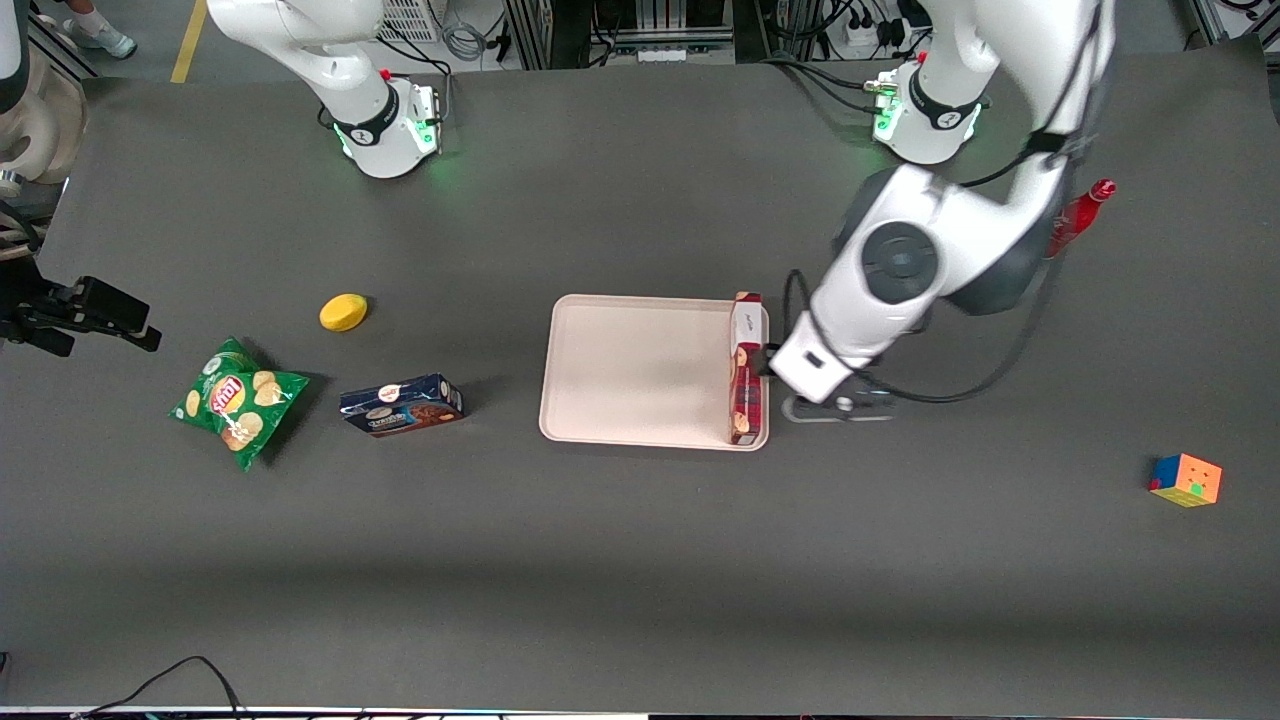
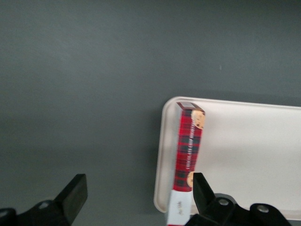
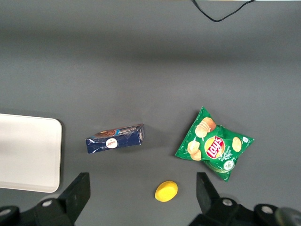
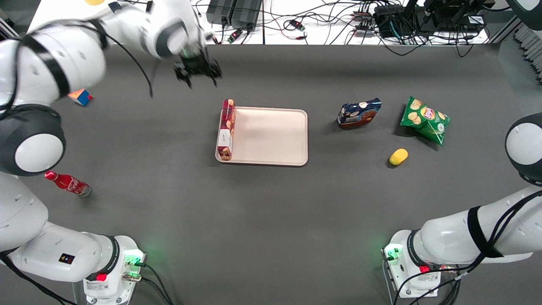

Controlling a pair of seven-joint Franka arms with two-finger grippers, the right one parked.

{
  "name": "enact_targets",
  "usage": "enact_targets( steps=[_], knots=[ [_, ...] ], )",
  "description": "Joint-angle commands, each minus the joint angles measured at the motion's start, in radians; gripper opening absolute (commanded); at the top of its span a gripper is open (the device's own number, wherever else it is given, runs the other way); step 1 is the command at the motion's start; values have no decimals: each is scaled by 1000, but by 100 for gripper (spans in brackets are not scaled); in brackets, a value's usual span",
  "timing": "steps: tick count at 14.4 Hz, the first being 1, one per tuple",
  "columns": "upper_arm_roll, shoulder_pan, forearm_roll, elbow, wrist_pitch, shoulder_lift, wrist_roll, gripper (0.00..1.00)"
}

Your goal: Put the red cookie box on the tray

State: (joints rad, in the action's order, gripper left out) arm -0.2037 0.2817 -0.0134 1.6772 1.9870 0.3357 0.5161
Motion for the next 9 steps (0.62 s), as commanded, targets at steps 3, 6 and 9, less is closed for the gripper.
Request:
enact_targets(
  steps=[3, 6, 9],
  knots=[
    [144, -85, 1, -99, -134, -119, -264, 100],
    [197, -156, 7, -122, -239, -185, -467, 100],
    [242, -174, 6, -129, -338, -254, -472, 100]
  ],
)
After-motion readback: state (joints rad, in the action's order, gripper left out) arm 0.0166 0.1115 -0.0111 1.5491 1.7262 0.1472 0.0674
